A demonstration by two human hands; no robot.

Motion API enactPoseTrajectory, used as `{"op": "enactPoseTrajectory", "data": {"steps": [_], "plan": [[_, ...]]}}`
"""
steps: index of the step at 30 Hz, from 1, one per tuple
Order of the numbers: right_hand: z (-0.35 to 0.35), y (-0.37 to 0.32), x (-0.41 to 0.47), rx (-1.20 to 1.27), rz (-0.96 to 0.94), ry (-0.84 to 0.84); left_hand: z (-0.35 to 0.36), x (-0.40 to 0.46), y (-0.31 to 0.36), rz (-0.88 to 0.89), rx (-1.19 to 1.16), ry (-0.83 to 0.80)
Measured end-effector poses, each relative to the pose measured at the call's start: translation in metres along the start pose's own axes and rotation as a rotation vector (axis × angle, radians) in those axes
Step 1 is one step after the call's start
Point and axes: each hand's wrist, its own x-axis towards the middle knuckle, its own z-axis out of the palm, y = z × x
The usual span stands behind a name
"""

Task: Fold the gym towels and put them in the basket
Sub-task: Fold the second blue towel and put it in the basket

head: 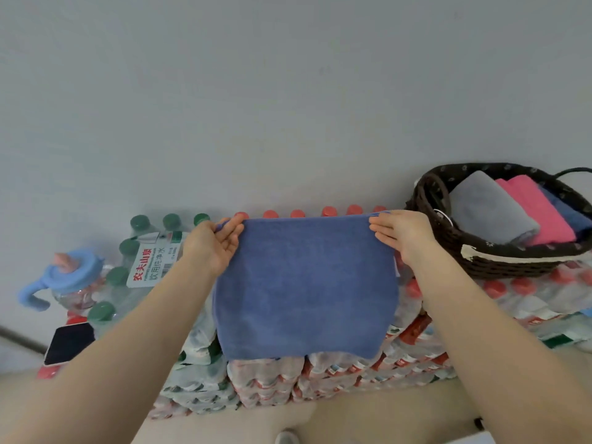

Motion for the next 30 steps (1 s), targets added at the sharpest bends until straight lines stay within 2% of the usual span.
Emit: {"op": "enactPoseTrajectory", "data": {"steps": [3, 6, 10, 13, 16, 18, 21, 23, 24, 26, 28, 30], "plan": [[0.004, -0.006, 0.034, -0.097, -0.001, 0.029, 0.016, 0.027, 0.006, 0.022, 0.132, 0.049], [0.014, -0.007, 0.066, -0.099, -0.029, 0.108, 0.033, 0.05, 0.011, 0.046, 0.131, 0.062], [0.032, -0.005, 0.093, -0.179, -0.229, 0.172, 0.048, 0.068, 0.016, 0.166, 0.079, 0.073], [0.039, 0.0, 0.095, -0.338, -0.32, 0.09, 0.049, 0.078, 0.018, 0.259, 0.112, 0.018], [0.032, 0.01, 0.087, -0.616, -0.348, -0.11, 0.046, 0.075, 0.012, 0.329, 0.343, -0.095], [0.026, 0.018, 0.072, -0.752, -0.385, -0.178, 0.037, 0.065, 0.0, 0.388, 0.649, -0.094], [0.02, 0.035, 0.047, -1.093, -0.612, -0.247, 0.015, 0.052, -0.022, 0.483, 1.077, -0.13], [0.019, 0.05, 0.03, -1.36, -0.661, -0.369, -0.005, 0.046, -0.032, 0.496, 1.284, -0.082], [0.018, 0.058, 0.022, -1.452, -0.636, -0.424, -0.012, 0.041, -0.035, 0.485, 1.335, -0.061], [0.012, 0.07, 0.012, -1.549, -0.571, -0.43, -0.023, 0.028, -0.041, 0.412, 1.285, -0.045], [0.001, 0.075, 0.005, -1.535, -0.511, -0.319, -0.033, 0.013, -0.048, 0.312, 1.213, -0.036], [-0.013, 0.08, -0.001, -1.421, -0.442, -0.188, -0.044, 0.005, -0.053, 0.251, 1.221, -0.018]]}}
